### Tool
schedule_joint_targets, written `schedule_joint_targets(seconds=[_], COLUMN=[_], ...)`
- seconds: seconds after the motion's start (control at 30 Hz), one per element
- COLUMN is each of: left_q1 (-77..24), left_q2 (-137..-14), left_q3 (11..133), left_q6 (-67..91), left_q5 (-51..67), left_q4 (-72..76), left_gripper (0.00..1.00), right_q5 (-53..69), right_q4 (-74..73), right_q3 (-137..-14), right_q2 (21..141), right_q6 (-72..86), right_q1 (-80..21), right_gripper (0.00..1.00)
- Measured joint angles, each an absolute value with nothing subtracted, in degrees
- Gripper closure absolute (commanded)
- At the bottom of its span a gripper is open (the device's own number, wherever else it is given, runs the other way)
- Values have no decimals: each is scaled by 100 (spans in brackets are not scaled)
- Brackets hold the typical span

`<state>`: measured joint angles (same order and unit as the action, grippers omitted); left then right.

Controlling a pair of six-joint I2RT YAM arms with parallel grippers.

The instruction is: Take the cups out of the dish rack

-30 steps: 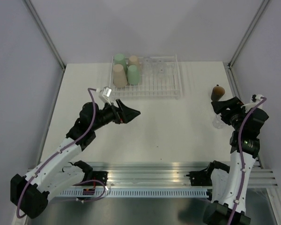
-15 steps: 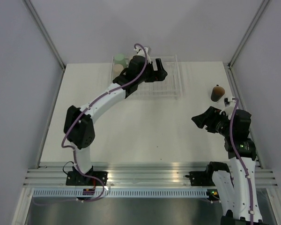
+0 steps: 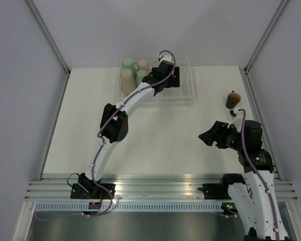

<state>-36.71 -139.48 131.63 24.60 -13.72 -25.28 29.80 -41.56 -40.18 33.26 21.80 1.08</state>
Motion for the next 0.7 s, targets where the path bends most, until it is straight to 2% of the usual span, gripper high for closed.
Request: schedule_joint_targets(seconds=[0.27,0.47,0.7], left_q1=[-3623,-3605,-3607], left_q2=[-14140,-14306,-14628], left_q3=[13487,13544,13544], left_q6=[2403,2386,2386], left_q5=[-1509,-1514,-1525], left_q4=[-2364,-1933,-1704], left_gripper=[0,0,0], right_q5=[3151,3247,3332], right_q4=[-4351,-4512,-4543], right_q3=[-3942,-3940,-3944], right_q2=[3127,3175,3328], right_q6=[2099,2032,1990], right_q1=[-207,-342,-443], right_gripper=[12,2,2])
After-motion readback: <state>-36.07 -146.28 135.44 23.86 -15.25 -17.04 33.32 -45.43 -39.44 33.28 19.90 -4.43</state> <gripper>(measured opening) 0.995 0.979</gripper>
